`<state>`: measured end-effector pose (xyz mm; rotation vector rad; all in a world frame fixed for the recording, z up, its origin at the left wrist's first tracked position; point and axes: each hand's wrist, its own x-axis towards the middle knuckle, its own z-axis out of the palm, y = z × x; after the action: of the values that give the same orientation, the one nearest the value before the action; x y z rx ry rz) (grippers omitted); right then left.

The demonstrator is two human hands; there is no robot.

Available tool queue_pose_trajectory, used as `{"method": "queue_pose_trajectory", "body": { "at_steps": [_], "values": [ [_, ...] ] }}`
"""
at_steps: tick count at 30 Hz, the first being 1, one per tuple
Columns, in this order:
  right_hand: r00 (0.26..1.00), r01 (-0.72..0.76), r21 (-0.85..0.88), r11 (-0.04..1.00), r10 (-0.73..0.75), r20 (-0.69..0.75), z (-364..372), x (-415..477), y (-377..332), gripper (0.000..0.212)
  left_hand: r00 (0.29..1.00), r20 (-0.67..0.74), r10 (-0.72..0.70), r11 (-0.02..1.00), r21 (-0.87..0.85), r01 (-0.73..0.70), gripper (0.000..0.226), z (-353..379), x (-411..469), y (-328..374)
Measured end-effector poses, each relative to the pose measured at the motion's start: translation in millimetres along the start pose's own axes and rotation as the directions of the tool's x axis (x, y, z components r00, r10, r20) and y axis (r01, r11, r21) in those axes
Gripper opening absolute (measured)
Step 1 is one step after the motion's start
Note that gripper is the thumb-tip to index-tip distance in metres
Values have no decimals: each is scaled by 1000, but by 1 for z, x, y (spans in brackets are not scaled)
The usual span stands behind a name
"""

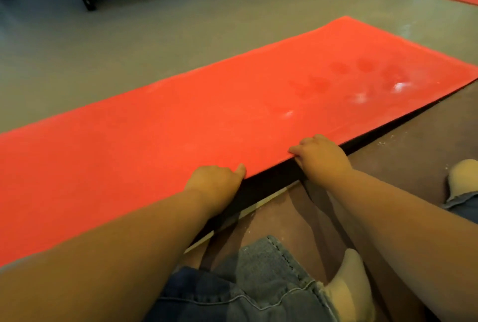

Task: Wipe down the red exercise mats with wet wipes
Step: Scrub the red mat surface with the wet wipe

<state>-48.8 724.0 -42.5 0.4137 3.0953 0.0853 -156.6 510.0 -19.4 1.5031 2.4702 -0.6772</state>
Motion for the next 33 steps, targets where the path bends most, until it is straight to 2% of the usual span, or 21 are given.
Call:
{"method": "queue_pose_trajectory", "body": {
  "at_steps": [4, 8, 10, 16, 19, 22, 26, 28, 30, 33],
  "values": [
    [997, -31, 10, 999, 32, -72, -28, 0, -12, 30, 998, -51, -22, 996, 89, 26, 60, -29, -20, -20],
    [992, -100, 138, 985, 110, -63, -44, -13, -38, 33, 999, -52, -6, 982, 186, 15, 52, -57, -45, -45],
    [989, -99, 150, 984, 114, -91, -52, -15, -53, 35, 999, -48, -3, 979, 201, 13, 48, -60, -61, -53],
    [997, 49, 233, 971, -35, -63, -38, -21, -141, 31, 987, 132, -89, 972, 228, 58, 48, -31, -126, -92],
    [997, 78, 234, 969, -76, -17, -23, -22, -164, 27, 971, 216, -107, 987, 141, 77, 53, -4, -139, -95],
    [989, 47, 226, 973, -77, 125, -12, -23, -158, 25, 954, 293, -65, 994, -66, 88, 57, 20, -128, -88],
    [895, 9, 224, 975, -108, 433, -1, -23, -151, 19, 902, 427, 64, 963, -264, 57, 56, 56, -104, -80],
    [855, -19, 247, 969, -112, 506, 4, -16, -151, 20, 904, 423, 69, 938, -337, 86, 63, 73, -92, -85],
    [877, -80, 300, 950, -76, 474, 11, -6, -154, 25, 939, 344, 21, 929, -353, 108, 70, 91, -80, -96],
    [968, -215, 438, 873, 131, 215, 31, 4, -168, 23, 948, 292, -127, 912, -341, 227, 97, 120, -65, -112]
  ]
}}
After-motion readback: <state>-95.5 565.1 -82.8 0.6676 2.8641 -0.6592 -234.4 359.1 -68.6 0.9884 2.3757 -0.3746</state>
